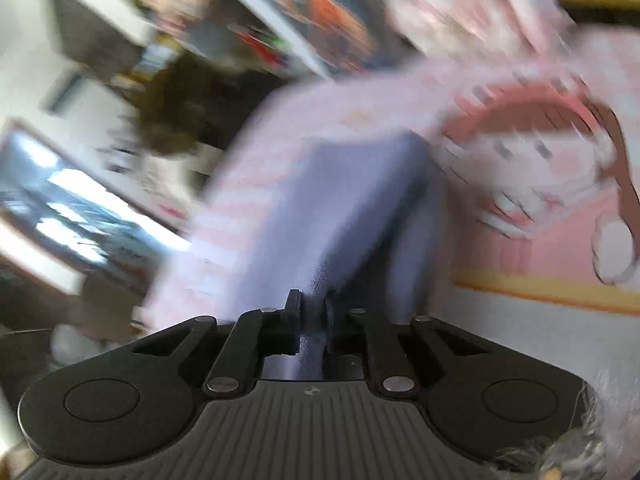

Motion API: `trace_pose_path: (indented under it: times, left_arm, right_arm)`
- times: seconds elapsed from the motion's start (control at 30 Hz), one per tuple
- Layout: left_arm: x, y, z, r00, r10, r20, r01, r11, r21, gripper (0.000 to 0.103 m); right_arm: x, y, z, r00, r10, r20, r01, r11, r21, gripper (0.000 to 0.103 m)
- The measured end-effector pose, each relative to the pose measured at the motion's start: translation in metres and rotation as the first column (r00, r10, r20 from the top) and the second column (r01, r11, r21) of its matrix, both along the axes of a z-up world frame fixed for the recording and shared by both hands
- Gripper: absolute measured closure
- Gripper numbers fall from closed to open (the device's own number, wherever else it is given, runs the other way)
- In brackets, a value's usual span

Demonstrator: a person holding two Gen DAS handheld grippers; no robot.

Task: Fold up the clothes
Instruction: 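Lift the hem and fold it over toward the collar with both grippers, then open both grippers and release the hem onto the folded sweater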

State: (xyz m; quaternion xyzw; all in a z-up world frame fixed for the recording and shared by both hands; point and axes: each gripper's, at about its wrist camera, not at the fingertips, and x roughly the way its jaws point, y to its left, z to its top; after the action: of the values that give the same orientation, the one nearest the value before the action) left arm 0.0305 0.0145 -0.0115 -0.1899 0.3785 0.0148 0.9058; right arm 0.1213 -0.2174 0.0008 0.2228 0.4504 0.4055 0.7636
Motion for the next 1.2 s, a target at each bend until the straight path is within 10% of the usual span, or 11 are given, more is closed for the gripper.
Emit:
trace_pose_path:
  times: [0.23, 0.67, 0.87, 1.2]
  left_arm:
    - [0.001, -0.014, -0.013, 0.998, -0.046, -0.05, 0.048, 0.997, 0.053, 0.068]
    - [-0.009, -0.012, -0.006, 0.997, -0.052, -0.048, 0.055, 0.997, 0.052, 0.067]
    - [-0.007, -0.01, -0.014, 0.997, -0.052, -0.053, 0.054, 0.998, 0.04, 0.067]
    - [-0.01, -0.012, -0.012, 0.996, -0.071, -0.054, 0.074, 0.995, 0.059, 0.067]
  right_arm:
    - [0.007, -0.03, -0.067, 0.968, -0.111, -0.225, 0.107, 0.994, -0.032, 0.094]
    - [0.0, -0.02, -0.052, 0.977, -0.119, -0.176, 0.112, 0.992, -0.05, 0.08]
    - [-0.013, -0.024, -0.029, 0.99, -0.114, -0.085, 0.117, 0.992, 0.037, 0.093]
    - [-0.015, -0.022, -0.052, 0.975, -0.186, -0.12, 0.177, 0.98, -0.087, 0.093]
